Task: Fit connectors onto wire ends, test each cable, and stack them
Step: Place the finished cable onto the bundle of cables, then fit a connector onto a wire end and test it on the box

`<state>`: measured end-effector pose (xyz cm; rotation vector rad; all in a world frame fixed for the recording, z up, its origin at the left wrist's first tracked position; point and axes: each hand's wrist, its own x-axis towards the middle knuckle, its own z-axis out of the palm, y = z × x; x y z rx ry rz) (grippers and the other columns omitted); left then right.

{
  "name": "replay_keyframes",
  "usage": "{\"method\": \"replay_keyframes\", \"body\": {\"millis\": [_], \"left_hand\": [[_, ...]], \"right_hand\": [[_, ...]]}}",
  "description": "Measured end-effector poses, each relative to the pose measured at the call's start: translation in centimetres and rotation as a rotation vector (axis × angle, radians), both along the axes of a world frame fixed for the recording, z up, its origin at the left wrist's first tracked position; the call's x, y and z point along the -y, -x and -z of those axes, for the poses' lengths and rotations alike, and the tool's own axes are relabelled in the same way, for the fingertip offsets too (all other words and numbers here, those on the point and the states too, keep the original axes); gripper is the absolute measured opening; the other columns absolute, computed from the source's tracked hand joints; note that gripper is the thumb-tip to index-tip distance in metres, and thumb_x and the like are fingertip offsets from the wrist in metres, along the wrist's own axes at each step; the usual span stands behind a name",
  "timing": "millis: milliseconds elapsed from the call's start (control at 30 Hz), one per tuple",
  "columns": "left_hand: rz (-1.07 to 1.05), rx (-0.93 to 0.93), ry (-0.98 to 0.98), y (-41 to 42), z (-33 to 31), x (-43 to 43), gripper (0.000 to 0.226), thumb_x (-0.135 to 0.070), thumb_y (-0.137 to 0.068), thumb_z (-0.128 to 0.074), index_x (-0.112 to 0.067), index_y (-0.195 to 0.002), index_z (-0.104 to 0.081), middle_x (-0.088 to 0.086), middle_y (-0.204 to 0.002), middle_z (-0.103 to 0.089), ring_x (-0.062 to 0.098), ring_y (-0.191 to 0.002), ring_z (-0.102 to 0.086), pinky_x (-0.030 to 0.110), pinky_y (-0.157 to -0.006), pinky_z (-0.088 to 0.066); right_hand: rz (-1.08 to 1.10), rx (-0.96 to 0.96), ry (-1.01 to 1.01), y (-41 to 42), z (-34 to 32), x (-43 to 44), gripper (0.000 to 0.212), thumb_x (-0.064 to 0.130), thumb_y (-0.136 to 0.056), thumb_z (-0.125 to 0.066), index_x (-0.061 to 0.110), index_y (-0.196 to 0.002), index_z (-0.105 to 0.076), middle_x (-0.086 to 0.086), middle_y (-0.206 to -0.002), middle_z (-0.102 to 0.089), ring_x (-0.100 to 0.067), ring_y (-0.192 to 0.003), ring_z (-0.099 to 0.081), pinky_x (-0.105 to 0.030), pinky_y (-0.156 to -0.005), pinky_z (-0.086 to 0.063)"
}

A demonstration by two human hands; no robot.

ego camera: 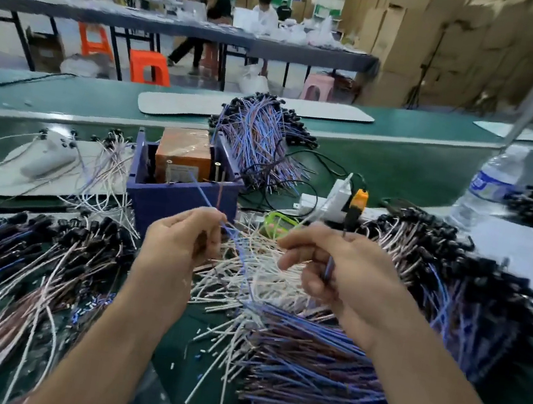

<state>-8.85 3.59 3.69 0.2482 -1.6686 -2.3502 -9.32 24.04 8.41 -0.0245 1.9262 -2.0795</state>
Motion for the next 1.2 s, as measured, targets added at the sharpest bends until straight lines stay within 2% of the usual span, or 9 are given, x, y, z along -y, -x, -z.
{"method": "replay_keyframes", "body": {"millis": [200, 300, 467, 567, 700, 833, 1000, 1100, 1200], "left_hand": [[0.205, 0.261, 0.475, -1.0, 0.8, -1.9, 0.024, -0.027, -0.079, -0.083, -0.007, -0.068, -0.077, 0.006, -0.056, -0.064, 0.015, -0.053, -0.053, 0.032, -0.064, -0.041], [0.383, 0.307, 0.756, -1.9, 0.6, -4.9, 0.024, -0.026, -0.079, -0.083, -0.013, -0.062, -0.075, 0.007, -0.054, -0.067, 0.009, -0.045, -0.053, 0.021, -0.050, -0.043], [0.365, 0.293, 1.145, -2.3, 0.2, -10.0, 0.013, -0.050, -0.072, -0.081, -0.050, -0.063, -0.072, -0.007, -0.048, -0.064, 0.008, -0.044, -0.056, 0.021, -0.047, -0.040], [0.300, 0.326, 1.282, -2.1, 0.2, -11.2, 0.017, -0.061, -0.069, -0.077, -0.046, -0.062, -0.073, -0.013, -0.050, -0.065, 0.011, -0.055, -0.064, 0.022, -0.049, -0.039], [0.287, 0.355, 1.391, -1.9, 1.1, -11.4, 0.039, -0.070, -0.076, -0.070, -0.032, -0.066, -0.076, -0.009, -0.052, -0.066, 0.011, -0.056, -0.065, 0.025, -0.052, -0.048], [0.297, 0.432, 1.404, -2.1, 1.0, -10.1, 0.037, -0.078, -0.084, -0.055, -0.049, -0.067, -0.073, -0.013, -0.052, -0.067, 0.009, -0.056, -0.065, 0.024, -0.056, -0.044], [-0.289, 0.158, 1.706, -1.9, 0.7, -8.9, 0.050, -0.069, -0.089, -0.054, -0.027, -0.064, -0.065, -0.008, -0.065, -0.063, 0.017, -0.062, -0.055, 0.028, -0.057, -0.036], [0.066, -0.170, 1.601, -2.7, 1.2, -11.1, 0.051, -0.071, -0.085, -0.051, -0.033, -0.112, -0.071, -0.008, -0.124, -0.067, 0.014, -0.110, -0.058, 0.039, -0.097, -0.048], [0.515, -0.164, 1.505, -2.7, 2.9, -13.7, 0.086, -0.085, -0.080, -0.038, -0.044, -0.156, -0.027, -0.019, -0.161, -0.029, 0.008, -0.145, -0.030, 0.036, -0.120, -0.025]], "right_hand": [[0.203, 0.027, -0.079, -1.2, -1.9, -11.8, 0.042, 0.025, -0.108, -0.045, -0.005, -0.100, -0.074, -0.025, -0.083, -0.070, -0.017, -0.043, -0.046, -0.021, -0.037, -0.034], [0.253, 0.037, -0.315, -1.2, -1.6, -15.1, 0.042, 0.023, -0.109, -0.044, -0.006, -0.090, -0.068, -0.025, -0.079, -0.069, -0.024, -0.049, -0.057, -0.026, -0.041, -0.044], [0.362, -0.220, -1.511, -0.8, -1.2, -17.5, 0.050, 0.054, -0.105, -0.036, 0.018, -0.072, -0.046, -0.003, -0.069, -0.049, -0.032, -0.075, -0.053, -0.041, -0.072, -0.045], [0.426, -0.354, -1.715, -0.1, -1.0, -17.9, 0.053, 0.060, -0.101, -0.039, 0.021, -0.066, -0.030, -0.002, -0.063, -0.036, -0.028, -0.066, -0.042, -0.037, -0.066, -0.033], [0.413, -0.490, -1.833, 1.6, 0.2, -18.3, 0.061, 0.064, -0.097, -0.049, 0.021, -0.060, -0.026, -0.003, -0.056, -0.034, -0.024, -0.058, -0.035, -0.034, -0.061, -0.029], [0.408, -0.580, -1.805, 2.6, 2.0, -19.0, 0.064, 0.068, -0.096, -0.047, 0.020, -0.055, -0.034, 0.003, -0.051, -0.030, -0.021, -0.050, -0.032, -0.032, -0.058, -0.027], [0.442, -0.654, -1.786, 2.2, 2.8, -19.2, 0.064, 0.061, -0.097, -0.051, 0.016, -0.053, -0.045, 0.003, -0.046, -0.036, -0.022, -0.046, -0.036, -0.030, -0.058, -0.026], [0.548, -0.812, -1.638, 0.8, 3.0, -17.5, 0.052, 0.042, -0.095, -0.066, 0.017, -0.051, -0.053, 0.004, -0.040, -0.035, -0.020, -0.040, -0.029, -0.030, -0.063, -0.030], [0.504, -0.961, -1.425, -0.8, 4.5, -13.8, 0.045, 0.032, -0.093, -0.069, 0.027, -0.056, -0.045, 0.012, -0.043, -0.028, -0.002, -0.039, -0.018, -0.028, -0.063, -0.033]]}}
